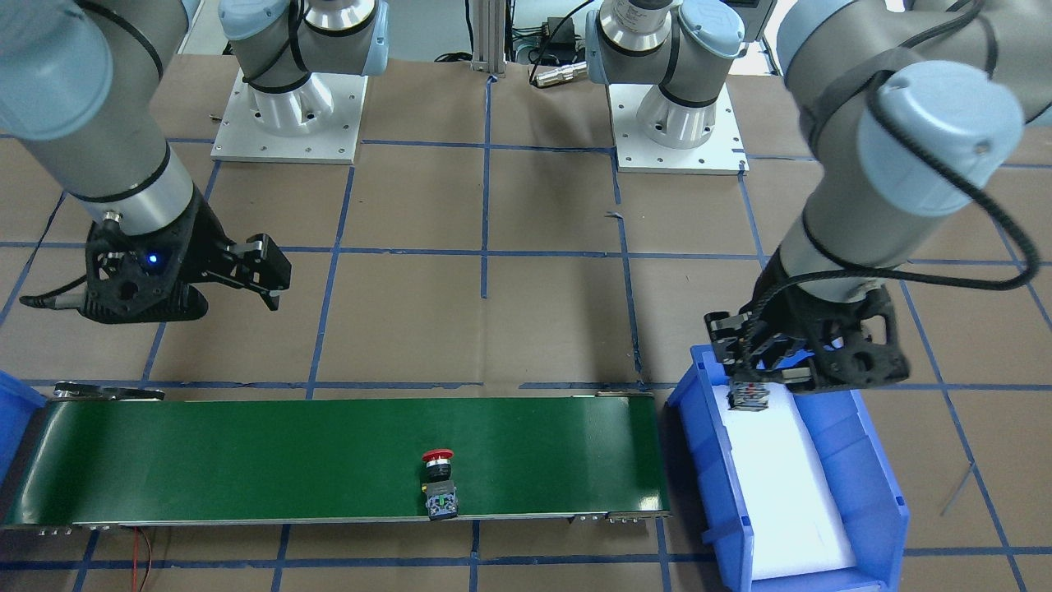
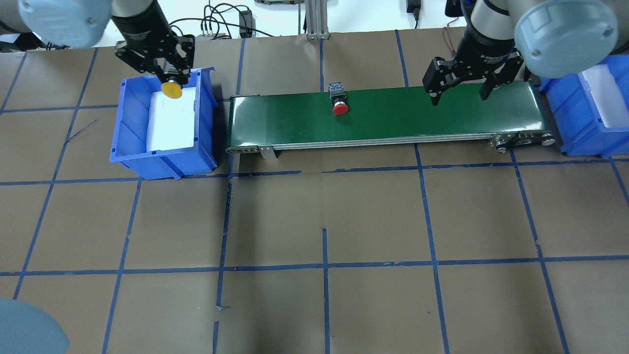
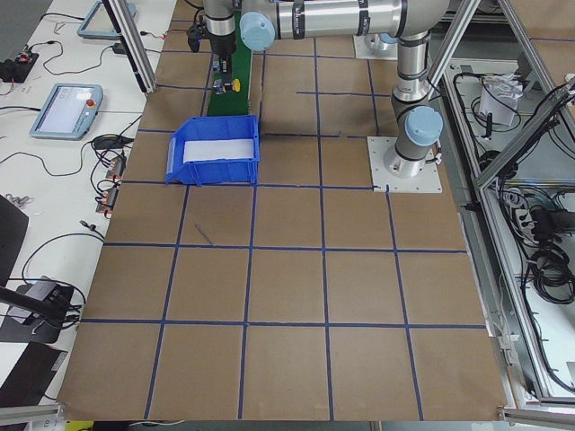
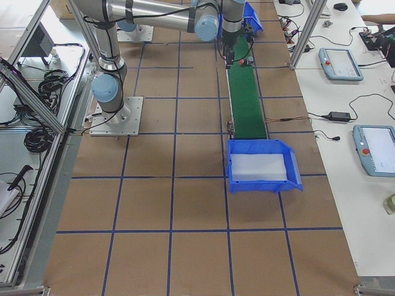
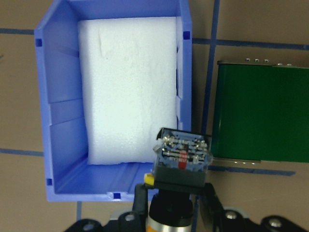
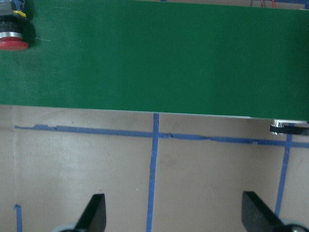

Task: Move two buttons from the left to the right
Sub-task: 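Lift the yellow button toward the conveyor while the right gripper approaches the red button, then place the yellow button on the conveyor while the right gripper follows the red button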

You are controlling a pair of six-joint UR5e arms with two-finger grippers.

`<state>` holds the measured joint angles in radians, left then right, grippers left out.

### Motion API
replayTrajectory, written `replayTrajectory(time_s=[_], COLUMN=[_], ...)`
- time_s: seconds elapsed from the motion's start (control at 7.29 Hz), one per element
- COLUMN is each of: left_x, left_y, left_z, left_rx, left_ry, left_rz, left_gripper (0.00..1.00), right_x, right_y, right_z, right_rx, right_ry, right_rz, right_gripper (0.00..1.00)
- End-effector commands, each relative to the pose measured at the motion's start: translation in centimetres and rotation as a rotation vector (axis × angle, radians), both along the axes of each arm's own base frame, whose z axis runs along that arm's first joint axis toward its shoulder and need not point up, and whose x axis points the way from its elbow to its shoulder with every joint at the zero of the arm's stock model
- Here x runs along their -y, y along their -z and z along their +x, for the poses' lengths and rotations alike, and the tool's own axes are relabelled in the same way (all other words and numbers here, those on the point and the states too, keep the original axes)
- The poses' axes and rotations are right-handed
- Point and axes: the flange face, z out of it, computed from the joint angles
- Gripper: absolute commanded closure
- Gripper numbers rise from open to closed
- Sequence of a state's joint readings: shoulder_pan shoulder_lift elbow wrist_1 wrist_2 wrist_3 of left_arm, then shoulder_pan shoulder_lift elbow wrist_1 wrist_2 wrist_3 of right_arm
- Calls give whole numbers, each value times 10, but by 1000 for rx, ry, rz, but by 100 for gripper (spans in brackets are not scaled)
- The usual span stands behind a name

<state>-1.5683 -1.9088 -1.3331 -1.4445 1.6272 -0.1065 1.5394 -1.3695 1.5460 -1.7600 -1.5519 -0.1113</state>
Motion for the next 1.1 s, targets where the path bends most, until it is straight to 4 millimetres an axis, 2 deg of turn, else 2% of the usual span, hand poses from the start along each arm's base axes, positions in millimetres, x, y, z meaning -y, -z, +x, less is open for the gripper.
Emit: replayTrajectory(time_s=[0.0,0.14,0.41,0.69,0.96], left_x=[11,18,27,28,31], left_y=[59,87,117,131,142], left_z=[-47,-50,-56,-64,-69], left_rx=[-3,-8,-27,-36,-32], left_ry=[-24,-20,-15,-5,2], left_rz=[22,5,4,18,21], left_gripper=[68,68,68,68,67], right_x=[29,45,94,122,144], right_y=[47,61,81,102,113], right_z=[30,46,79,105,112], right_rx=[41,43,29,29,33], right_ry=[-16,11,-4,-11,-5], right_rz=[-12,-14,-26,-29,-41], right_gripper=[0,0,0,0,0])
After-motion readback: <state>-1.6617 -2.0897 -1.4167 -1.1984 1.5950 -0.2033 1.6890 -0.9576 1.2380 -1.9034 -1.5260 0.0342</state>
